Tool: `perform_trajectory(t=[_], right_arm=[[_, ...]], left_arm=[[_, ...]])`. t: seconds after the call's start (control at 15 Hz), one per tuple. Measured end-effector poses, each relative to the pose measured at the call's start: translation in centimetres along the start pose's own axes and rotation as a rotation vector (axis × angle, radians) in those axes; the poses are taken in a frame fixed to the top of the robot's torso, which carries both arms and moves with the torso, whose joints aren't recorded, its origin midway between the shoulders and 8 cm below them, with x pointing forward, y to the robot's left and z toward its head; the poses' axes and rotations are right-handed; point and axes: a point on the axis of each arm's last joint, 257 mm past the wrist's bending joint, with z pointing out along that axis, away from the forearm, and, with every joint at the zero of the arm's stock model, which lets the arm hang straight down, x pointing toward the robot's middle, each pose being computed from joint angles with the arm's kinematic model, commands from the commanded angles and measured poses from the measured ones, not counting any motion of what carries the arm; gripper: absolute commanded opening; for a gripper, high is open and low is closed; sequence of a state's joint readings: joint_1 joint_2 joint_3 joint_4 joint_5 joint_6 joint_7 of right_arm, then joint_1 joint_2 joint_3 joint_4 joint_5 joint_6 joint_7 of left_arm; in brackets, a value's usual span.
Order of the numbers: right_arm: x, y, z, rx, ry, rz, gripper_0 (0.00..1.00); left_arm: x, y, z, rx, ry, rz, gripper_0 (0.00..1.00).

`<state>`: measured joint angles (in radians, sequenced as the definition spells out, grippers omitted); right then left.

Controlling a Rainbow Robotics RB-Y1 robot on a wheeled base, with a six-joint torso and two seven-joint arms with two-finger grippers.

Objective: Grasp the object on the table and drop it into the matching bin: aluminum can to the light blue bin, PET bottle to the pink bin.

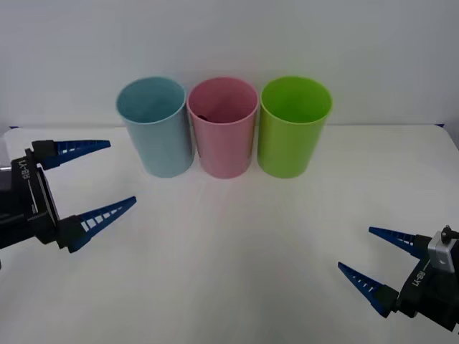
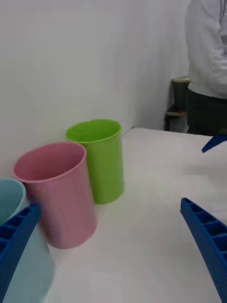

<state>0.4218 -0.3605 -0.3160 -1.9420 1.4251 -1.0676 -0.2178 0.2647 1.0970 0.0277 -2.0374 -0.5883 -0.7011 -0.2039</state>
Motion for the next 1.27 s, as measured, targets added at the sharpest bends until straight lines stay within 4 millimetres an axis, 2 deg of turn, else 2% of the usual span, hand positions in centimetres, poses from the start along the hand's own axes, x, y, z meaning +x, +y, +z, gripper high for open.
perform_trajectory(t=[0.33,0.67,0.93,1.27], right_arm=[[0.0,0.0,0.0,0.000,0.000,0.000,1.00],[0.0,0.0,0.0,0.000,0.000,0.000,1.00],[0.0,0.0,0.0,0.000,0.000,0.000,1.00],[0.0,0.0,0.0,0.000,0.000,0.000,1.00]], left_arm=[[4.0,-2.3,-1.0,-0.022,0.056,0.041,1.00],[7.3,-4.8,-2.1,-0.050,0.092,-0.003,1.00],[8.9,-5.9,-2.9,-0.085,0.108,-0.035,1.00],[9.1,-5.6,-3.0,-0.105,0.113,-0.020,1.00]])
